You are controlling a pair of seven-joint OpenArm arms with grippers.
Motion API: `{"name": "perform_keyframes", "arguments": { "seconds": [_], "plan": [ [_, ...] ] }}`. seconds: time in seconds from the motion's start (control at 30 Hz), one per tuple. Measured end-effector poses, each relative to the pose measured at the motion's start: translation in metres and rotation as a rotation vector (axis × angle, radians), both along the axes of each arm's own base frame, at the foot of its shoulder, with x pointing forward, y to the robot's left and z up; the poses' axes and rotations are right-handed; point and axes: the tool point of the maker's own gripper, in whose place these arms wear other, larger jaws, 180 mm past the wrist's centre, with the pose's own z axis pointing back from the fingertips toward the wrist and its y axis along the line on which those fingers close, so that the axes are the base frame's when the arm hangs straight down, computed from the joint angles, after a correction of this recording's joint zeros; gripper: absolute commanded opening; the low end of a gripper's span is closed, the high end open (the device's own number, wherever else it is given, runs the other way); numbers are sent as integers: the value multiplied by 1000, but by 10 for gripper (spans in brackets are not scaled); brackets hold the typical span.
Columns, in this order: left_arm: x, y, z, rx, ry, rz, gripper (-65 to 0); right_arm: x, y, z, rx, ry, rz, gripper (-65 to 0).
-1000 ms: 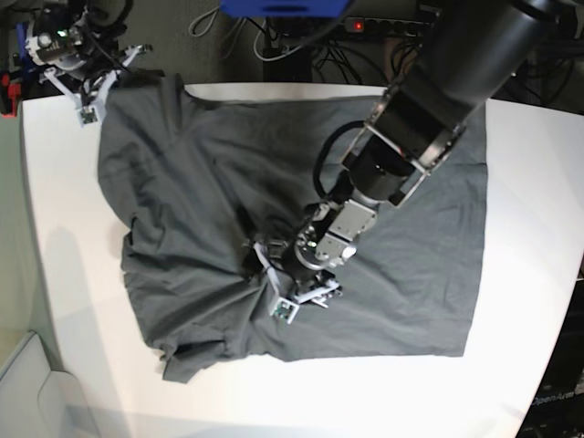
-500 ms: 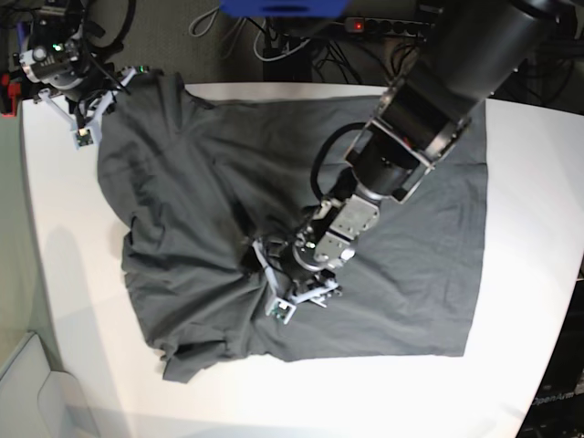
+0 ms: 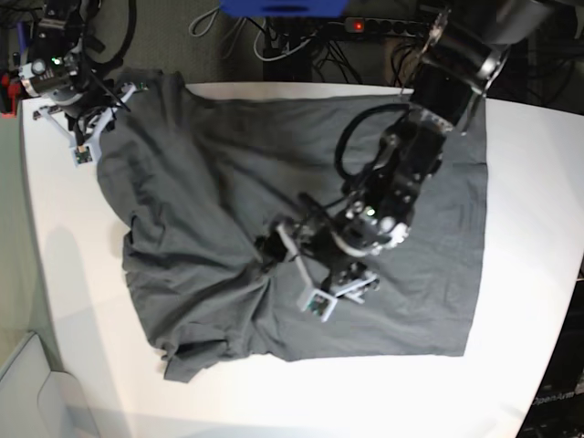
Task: Layout the t-shirt on the table in an organized manner, then fold the t-shirt properly
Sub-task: 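Grasp the shirt's collar corner with the left gripper and pull outward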
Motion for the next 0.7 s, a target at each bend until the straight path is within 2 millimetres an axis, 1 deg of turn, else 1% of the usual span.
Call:
{"name": "perform_keyframes", "arguments": {
  "seconds": [0.07,0.13,0.17,0.27,0.37,0.5,0.57,0.63,0.7],
  "plan": [
    [-22,31,-10,48,56,41,-131,1,0,1,1,-7,2,-650],
    [-48,59,-19,106,115,61,-131,0,-5,0,-17,13,0,-650],
    [-61,72,-21,131,135,74,-131,4,-5,3,-16,-3,-1,-650],
    [-97,104,-28,203,201,92,-131,18,-2,9,-6,-45,4,-650],
    [-122,131,-35,243,268,134,-131,21,-4,11,-15,-49,3,-650],
    [-142,176,-45,288,337,245,-133,30,3,13,-2,-67,22,-650],
    [-147,192,-46,290,348,292,-134,32,3,15,0,-76,22,-650],
    [-152,201,-49,297,361,318,-136,30,3,13,-2,-69,21,-650],
    [-161,204,-57,303,393,322,-174,29,3,13,-3,-65,21,-650]
  ]
}}
